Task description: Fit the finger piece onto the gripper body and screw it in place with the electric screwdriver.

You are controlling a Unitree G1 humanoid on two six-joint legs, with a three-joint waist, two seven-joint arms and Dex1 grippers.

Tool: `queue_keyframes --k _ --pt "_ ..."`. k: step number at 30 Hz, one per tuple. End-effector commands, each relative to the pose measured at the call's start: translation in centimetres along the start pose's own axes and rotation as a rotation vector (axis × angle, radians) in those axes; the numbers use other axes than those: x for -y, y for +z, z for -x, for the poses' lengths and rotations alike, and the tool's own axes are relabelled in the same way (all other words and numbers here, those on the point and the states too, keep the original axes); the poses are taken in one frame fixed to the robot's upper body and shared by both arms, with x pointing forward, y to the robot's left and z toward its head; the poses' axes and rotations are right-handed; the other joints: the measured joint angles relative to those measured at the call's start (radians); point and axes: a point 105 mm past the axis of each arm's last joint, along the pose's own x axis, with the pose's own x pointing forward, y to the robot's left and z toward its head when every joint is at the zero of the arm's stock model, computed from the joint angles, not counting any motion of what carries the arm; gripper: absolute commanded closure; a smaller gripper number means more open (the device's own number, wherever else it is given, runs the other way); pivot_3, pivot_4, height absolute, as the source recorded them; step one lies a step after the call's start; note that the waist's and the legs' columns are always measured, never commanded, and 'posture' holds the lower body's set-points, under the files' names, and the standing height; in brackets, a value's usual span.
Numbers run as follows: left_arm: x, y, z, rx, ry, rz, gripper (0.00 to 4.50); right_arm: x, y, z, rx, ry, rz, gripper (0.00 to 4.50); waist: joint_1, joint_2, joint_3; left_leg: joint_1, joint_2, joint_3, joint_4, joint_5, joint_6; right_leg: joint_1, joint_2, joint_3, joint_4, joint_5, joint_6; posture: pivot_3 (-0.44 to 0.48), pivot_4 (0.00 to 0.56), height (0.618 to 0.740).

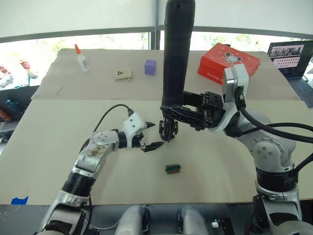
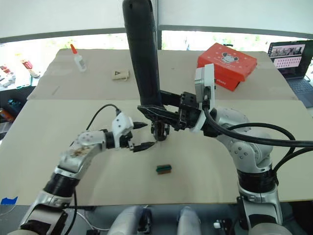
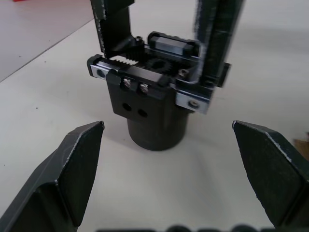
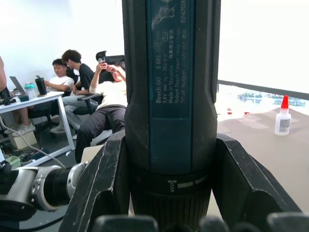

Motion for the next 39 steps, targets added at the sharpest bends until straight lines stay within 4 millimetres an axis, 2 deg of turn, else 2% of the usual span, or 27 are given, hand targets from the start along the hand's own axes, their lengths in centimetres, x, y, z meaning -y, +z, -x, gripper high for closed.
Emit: queue_keyframes --k 1,4,7,12,15,17,18,24,27,32,33,34,36,37,39 --pt "0.0 -0.3 -1.7 -0.029 0.075 0.001 0.0 -0.7 1.7 0.0 0.04 0.012 0.065 2.58 0.003 0.0 0.0 0.0 0.0 0.0 0.0 0.0 0.0 0.0 0.0 0.0 0.0 0.0 0.0 0.0 0.15 0.74" --pt "-0.2 -0.6 -2.9 -0.03 0.137 0.056 0.0 -0.6 1.7 0.1 0.039 0.002 0.068 2.58 0.003 0.0 0.0 -0.001 0.0 0.0 0.001 0.0 0.0 0.0 0.0 0.0 0.0 0.0 0.0 0.0 0.15 0.74" --pt "0.6 -0.6 -4.0 -0.014 0.134 0.089 0.0 -0.5 1.6 0.1 0.038 -0.008 0.067 2.58 0.002 0.0 0.0 -0.001 0.0 0.0 0.001 0.0 0.0 0.0 0.0 0.0 0.001 0.0 0.0 0.0 0.15 0.74" --pt "0.5 -1.2 -4.8 -0.028 0.155 0.07 0.0 -0.4 1.6 0.2 0.032 -0.011 0.075 2.58 0.002 0.0 0.0 -0.001 0.0 0.0 0.001 0.0 0.0 0.0 0.0 0.0 0.0 0.0 0.0 0.0 0.15 0.74" --pt "0.5 -1.2 -4.5 -0.01 0.123 0.036 0.86 -0.5 1.7 0.3 0.029 -0.01 0.084 2.58 0.002 0.0 0.0 -0.001 0.0 0.0 0.001 0.0 0.0 0.0 0.0 0.0 0.001 0.0 0.0 0.0 0.15 0.74" --pt "0.7 -0.8 -4.4 0.015 0.073 0.029 1.82 -0.6 1.8 0.4 0.032 -0.003 0.085 2.58 0.001 0.0 0.0 -0.001 0.0 0.0 0.001 0.0 0.0 0.0 0.0 0.0 0.0 0.0 0.0 0.0 0.15 0.74" --pt "0.9 -0.7 -4.4 0.022 0.044 0.021 2.16 -0.7 1.8 0.4 0.034 0.005 0.084 2.58 0.001 0.0 0.0 -0.001 0.0 0.0 0.001 0.0 0.0 0.0 0.0 0.0 0.0 0.0 0.0 0.0 0.15 0.74" --pt "2.1 0.5 -5.0 0.059 -0.165 -0.068 2.16 -1.4 2.1 0.5 0.037 0.048 0.076 2.58 0.003 0.0 0.0 -0.001 0.0 0.0 0.0 0.0 0.0 -0.001 0.0 -0.001 0.0 0.0 0.0 0.0 0.15 0.74" --pt "2.7 0.3 -5.2 0.034 -0.256 -0.093 2.16 -1.5 2.2 0.5 0.036 0.06 0.076 2.58 0.006 0.0 0.0 -0.001 0.0 0.0 0.001 0.0 0.0 0.0 0.0 -0.001 0.0 0.0 0.0 0.0 0.15 0.74" --pt "2.3 0.1 -5.5 0.019 -0.235 -0.108 2.16 -1.9 2.1 0.7 0.031 0.092 0.072 2.58 0.004 -0.001 0.0 -0.001 0.0 0.0 0.001 0.0 0.0 0.0 0.0 -0.001 0.0 0.0 0.0 0.0 0.15 0.74" --pt "2.2 0.2 -5.4 0.024 -0.227 -0.105 1.36 -1.9 2.2 0.7 0.031 0.098 0.07 2.58 0.004 -0.001 0.0 -0.001 0.0 0.0 0.001 0.0 0.0 0.0 0.0 -0.001 0.0 0.0 0.0 0.0 0.15 0.74" --pt "2.2 0.3 -5.2 0.028 -0.225 -0.103 1.1 -2.0 2.2 0.7 0.03 0.102 0.07 2.58 0.004 -0.001 0.0 -0.001 0.0 0.0 0.001 0.0 0.0 0.0 -0.001 -0.001 0.0 0.0 0.0 0.0 0.15 0.74" --pt "2.0 0.3 -4.7 0.032 -0.206 -0.105 0.26 -2.0 2.2 0.7 0.03 0.112 0.068 2.58 0.003 -0.001 0.0 -0.001 0.0 0.0 0.001 0.0 0.0 0.0 -0.001 -0.001 0.0 0.0 0.0 0.0 0.15 0.74" --pt "1.9 0.3 -4.4 0.032 -0.192 -0.105 0.0 -2.1 2.3 0.7 0.03 0.118 0.068 2.58 0.002 -0.001 0.0 -0.001 0.0 -0.001 0.001 0.0 0.0 0.0 -0.001 -0.001 0.0 0.0 0.0 0.0 0.15 0.74" --pt "1.8 0.2 -3.7 0.036 -0.174 -0.102 0.0 -2.1 2.4 0.7 0.03 0.126 0.07 2.58 0.0 -0.001 0.0 -0.001 0.0 -0.001 0.001 0.0 0.0 0.0 -0.001 -0.001 0.0 0.0 0.0 0.0 0.15 0.74"
